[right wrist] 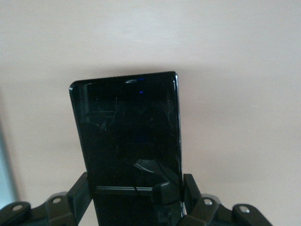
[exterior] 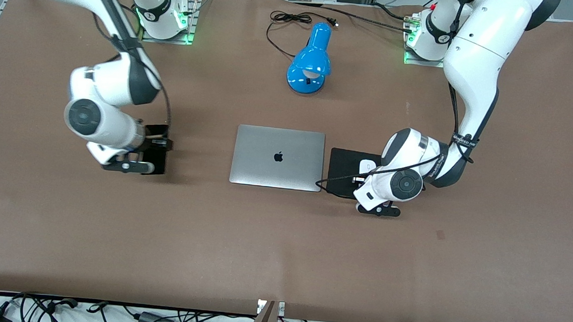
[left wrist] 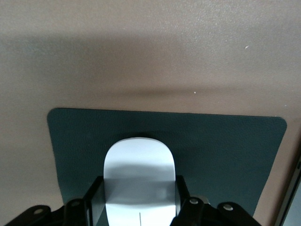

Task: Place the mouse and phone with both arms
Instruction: 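Carry the phone beside the laptop while the left gripper sets mouse on pad, then lower the phone beside the laptop while the left gripper withdraws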

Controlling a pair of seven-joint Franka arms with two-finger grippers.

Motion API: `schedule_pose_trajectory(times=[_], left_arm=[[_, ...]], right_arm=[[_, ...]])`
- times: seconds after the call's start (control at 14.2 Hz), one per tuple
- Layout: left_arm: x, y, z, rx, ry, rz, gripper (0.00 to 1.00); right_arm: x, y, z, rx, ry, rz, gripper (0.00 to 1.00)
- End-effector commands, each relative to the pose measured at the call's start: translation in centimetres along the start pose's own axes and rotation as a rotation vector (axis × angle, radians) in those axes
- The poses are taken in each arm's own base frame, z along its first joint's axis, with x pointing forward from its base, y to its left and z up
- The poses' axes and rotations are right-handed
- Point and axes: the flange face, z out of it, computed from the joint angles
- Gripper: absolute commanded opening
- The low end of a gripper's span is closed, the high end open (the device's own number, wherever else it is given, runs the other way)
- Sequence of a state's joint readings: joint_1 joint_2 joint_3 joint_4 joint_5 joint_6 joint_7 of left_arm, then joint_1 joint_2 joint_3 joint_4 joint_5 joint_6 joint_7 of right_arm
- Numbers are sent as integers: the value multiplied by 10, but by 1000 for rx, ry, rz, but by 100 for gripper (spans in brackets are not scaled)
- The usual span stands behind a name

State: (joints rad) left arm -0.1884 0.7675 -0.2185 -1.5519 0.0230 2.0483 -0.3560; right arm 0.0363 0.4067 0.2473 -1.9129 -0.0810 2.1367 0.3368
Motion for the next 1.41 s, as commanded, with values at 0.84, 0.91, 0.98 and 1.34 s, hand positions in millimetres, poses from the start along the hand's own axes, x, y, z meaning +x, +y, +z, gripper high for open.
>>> schedule_pose_trajectory(times=[0.84, 0.91, 0.98, 1.34], left_arm=[[-5, -18, -63, 7, 45, -22, 100], [-5, -33, -86, 8, 48, -42, 100], [-8, -52, -106, 13, 26, -67, 100], [-41, -127, -230, 6, 16, -97, 100]], right_arm=[[-6, -108, 90, 30, 12, 200, 32], [-8, -113, 91, 28, 13, 191, 32], [-9, -115, 91, 28, 13, 185, 32], [-11, -124, 101, 30, 17, 168, 32]])
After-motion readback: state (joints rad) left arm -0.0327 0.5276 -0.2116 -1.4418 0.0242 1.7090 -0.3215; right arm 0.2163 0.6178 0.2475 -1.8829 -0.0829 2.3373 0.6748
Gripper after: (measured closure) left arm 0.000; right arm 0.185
